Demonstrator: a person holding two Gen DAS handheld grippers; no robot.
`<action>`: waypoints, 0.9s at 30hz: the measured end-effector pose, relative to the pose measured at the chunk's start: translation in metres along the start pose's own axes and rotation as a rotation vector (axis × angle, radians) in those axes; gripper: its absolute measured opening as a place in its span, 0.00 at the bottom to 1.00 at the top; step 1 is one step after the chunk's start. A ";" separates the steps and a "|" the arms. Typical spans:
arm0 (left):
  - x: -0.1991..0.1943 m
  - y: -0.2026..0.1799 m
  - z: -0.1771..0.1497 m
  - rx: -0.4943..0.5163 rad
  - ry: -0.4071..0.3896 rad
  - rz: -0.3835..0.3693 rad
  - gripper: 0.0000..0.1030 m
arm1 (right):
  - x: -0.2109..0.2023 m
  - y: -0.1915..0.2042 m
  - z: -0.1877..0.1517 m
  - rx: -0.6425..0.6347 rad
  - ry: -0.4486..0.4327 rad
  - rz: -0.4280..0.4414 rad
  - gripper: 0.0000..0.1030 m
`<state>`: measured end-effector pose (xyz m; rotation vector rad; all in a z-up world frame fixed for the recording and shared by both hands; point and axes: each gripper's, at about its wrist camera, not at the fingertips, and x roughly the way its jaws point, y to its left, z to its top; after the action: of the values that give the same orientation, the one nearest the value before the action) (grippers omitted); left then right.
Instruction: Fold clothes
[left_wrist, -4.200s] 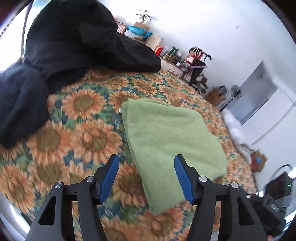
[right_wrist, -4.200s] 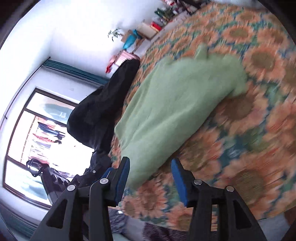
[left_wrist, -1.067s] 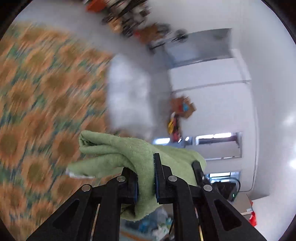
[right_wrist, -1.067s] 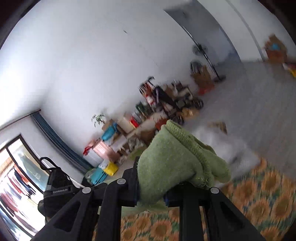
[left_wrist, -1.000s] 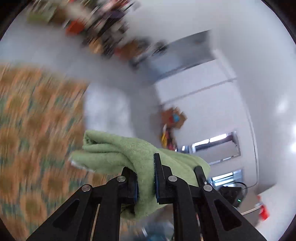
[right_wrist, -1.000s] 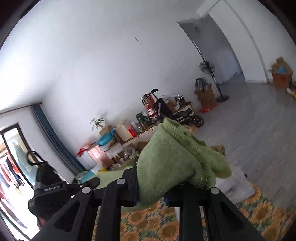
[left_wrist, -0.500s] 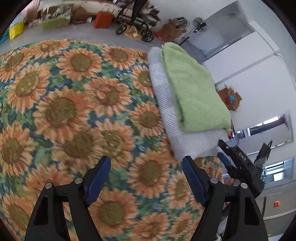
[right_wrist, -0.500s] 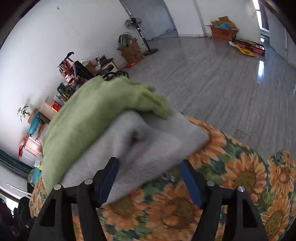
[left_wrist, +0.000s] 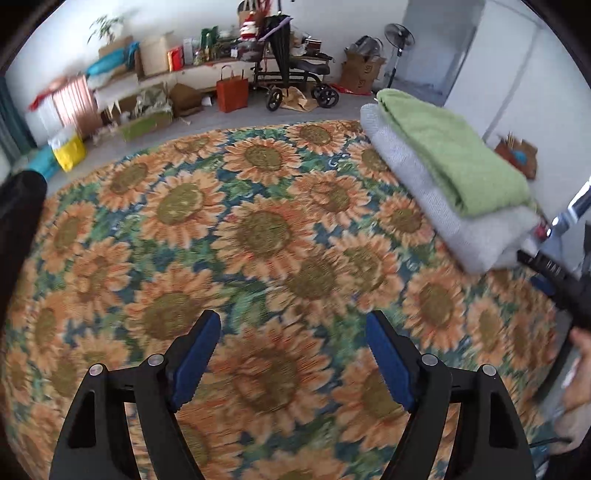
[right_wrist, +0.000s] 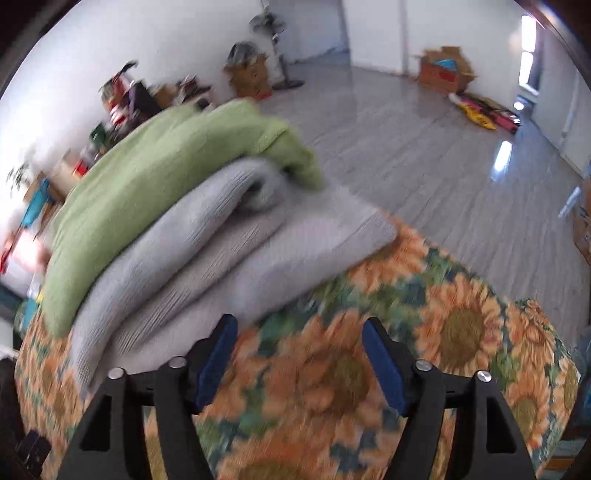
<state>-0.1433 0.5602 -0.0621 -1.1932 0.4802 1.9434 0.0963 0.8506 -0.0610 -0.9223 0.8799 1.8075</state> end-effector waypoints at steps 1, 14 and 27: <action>-0.003 0.002 -0.004 0.021 -0.005 -0.007 0.78 | -0.008 0.008 -0.005 -0.047 0.002 0.027 0.66; -0.065 -0.043 -0.015 0.149 -0.122 -0.046 0.78 | -0.146 0.084 -0.059 -0.442 -0.220 0.013 0.82; -0.097 -0.116 0.006 0.265 -0.175 -0.029 0.79 | -0.123 0.072 -0.074 -0.495 -0.195 0.079 0.83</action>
<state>-0.0323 0.5943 0.0345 -0.8508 0.6024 1.8711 0.0857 0.7145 0.0238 -0.9983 0.3510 2.1911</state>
